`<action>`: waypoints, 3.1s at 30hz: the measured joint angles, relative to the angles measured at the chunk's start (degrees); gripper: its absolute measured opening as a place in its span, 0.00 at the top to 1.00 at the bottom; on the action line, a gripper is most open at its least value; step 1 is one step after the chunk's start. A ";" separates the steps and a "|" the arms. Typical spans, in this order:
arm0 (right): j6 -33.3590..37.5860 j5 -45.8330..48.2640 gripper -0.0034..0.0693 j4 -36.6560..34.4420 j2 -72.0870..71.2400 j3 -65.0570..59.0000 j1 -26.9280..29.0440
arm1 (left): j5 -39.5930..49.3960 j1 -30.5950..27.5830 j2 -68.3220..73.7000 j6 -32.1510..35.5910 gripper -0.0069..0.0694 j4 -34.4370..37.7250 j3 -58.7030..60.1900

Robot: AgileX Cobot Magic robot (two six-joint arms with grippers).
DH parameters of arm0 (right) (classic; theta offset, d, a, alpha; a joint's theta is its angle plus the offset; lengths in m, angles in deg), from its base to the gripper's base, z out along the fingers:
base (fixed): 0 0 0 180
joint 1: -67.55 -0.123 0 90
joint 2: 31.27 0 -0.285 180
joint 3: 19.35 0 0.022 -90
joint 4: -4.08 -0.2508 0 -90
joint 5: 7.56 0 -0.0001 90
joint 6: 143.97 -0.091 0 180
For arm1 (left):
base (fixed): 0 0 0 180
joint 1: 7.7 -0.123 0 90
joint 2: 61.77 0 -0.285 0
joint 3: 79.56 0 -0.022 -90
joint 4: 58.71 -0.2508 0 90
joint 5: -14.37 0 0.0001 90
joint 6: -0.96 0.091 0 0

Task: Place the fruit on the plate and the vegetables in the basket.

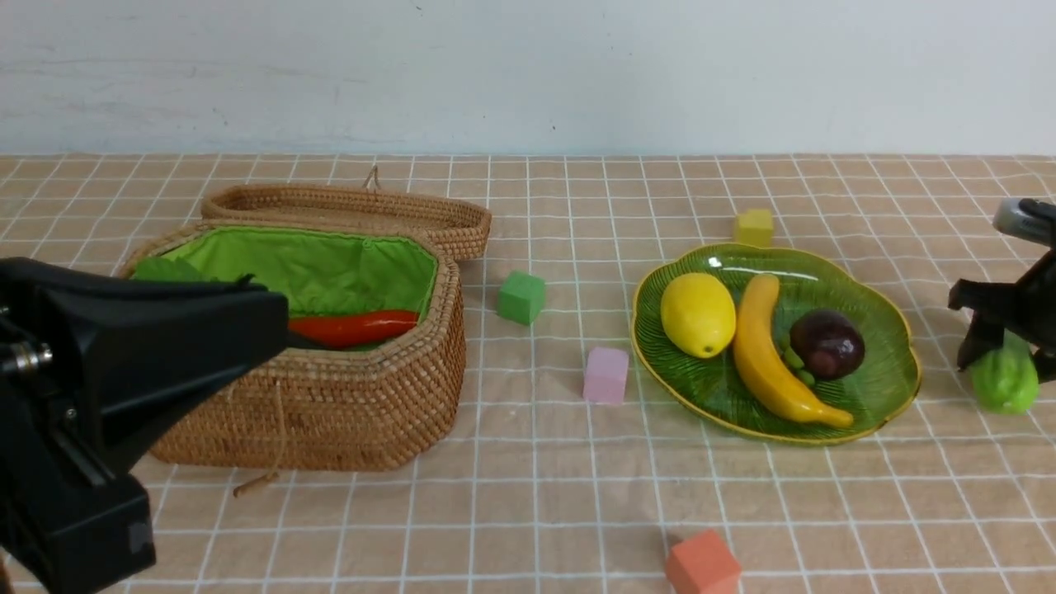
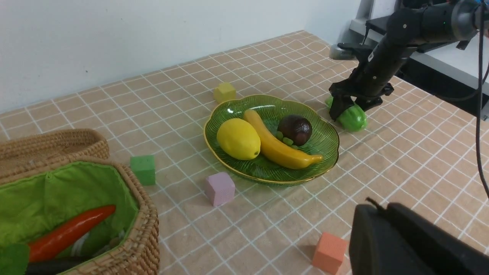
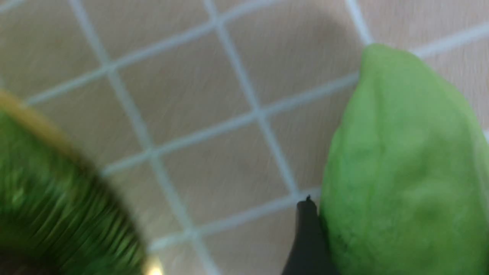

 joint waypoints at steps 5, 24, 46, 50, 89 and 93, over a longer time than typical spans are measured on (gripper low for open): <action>8.37 1.52 0.31 -7.57 -12.25 0.20 -6.76 | 1.26 0.00 -0.49 -3.01 0.87 -4.50 0.00; 52.28 -16.64 0.31 -32.58 4.10 24.95 -52.12 | 21.75 0.00 -7.08 -35.63 0.86 -31.37 -0.34; 14.58 25.63 0.95 -5.40 -25.60 17.23 -45.12 | -7.73 0.00 -30.04 -35.21 0.86 -28.70 21.75; 8.31 25.80 0.95 -2.88 -34.79 6.16 -45.12 | -11.38 0.00 -35.04 -35.99 0.86 -29.03 28.15; 6.88 -15.81 0.96 2.94 -113.16 -79.75 -16.42 | 1.81 0.00 -36.90 -35.99 0.82 -29.50 36.55; 6.93 -19.72 0.96 3.15 -117.42 -87.95 -14.42 | 2.08 0.00 -36.90 -35.99 0.81 -29.50 36.55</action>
